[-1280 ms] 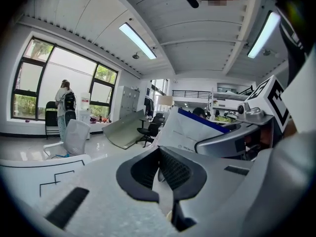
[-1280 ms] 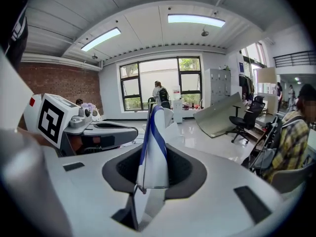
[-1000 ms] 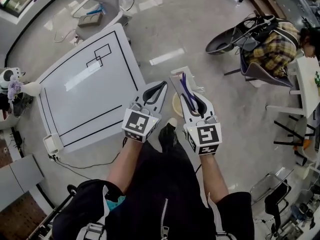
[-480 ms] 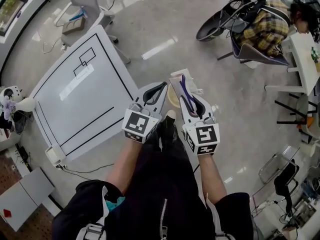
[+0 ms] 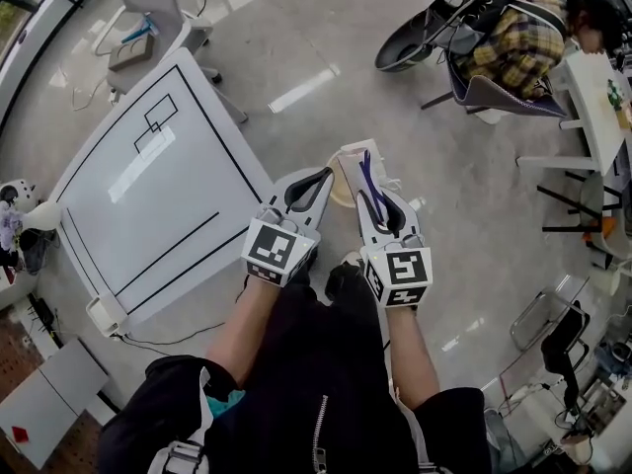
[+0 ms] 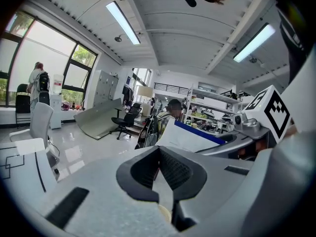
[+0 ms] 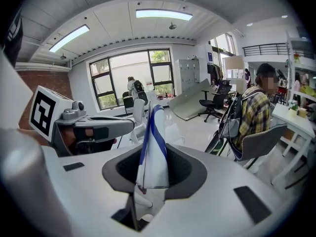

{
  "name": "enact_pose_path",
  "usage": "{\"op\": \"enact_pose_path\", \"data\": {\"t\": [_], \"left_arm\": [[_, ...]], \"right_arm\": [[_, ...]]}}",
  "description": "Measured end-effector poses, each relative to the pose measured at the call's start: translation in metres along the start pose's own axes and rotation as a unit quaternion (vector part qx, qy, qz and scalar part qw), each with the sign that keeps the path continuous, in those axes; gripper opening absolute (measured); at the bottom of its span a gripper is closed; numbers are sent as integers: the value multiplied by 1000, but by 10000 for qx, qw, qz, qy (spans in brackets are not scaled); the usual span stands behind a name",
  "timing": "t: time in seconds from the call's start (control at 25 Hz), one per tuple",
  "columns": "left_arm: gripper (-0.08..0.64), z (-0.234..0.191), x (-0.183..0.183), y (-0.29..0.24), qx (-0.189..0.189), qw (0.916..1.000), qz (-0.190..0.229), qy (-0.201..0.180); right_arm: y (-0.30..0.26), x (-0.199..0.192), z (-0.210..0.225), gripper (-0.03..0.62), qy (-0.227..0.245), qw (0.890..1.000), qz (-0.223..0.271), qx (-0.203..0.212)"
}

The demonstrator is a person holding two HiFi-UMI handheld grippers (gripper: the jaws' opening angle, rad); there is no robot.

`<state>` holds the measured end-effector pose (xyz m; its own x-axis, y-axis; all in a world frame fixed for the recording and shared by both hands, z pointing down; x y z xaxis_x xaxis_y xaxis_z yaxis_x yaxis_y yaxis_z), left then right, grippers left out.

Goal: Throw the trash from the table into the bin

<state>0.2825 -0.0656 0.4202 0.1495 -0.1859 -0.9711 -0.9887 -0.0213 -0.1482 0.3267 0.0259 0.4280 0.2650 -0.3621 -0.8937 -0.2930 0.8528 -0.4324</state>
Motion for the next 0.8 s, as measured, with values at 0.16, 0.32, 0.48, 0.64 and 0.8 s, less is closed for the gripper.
{"op": "enact_pose_path", "data": {"t": [0.16,0.32,0.48,0.64,0.8], "left_arm": [[6,15,-5,-3,103,9999,-11,41],[7,36,-17,-1,331,9994,-7,80],[6,62,-31,2,561,9982,-36,-191],[6,79,-47,3,802,9967,75,-137],[6,84,-76,3,920,9955,80,-191]], "right_arm": [[9,-10,12,100,31,10000,-44,67],[18,-25,24,99,91,9996,-88,264],[28,-44,33,100,152,9987,-90,486],[35,-70,43,98,228,9974,-172,657],[31,-101,51,98,235,9971,-170,700]]}}
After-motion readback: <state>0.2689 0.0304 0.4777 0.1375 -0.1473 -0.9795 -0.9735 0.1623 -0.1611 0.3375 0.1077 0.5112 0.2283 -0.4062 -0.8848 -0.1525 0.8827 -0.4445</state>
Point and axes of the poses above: the fingertips, and each gripper's own axes: y backward along the fingers, z to its right, x out of its top, the point moved 3 cm from there along y, backward along the fingers, and after that the axes turned 6 degrees about z, right-handed, at the moved point
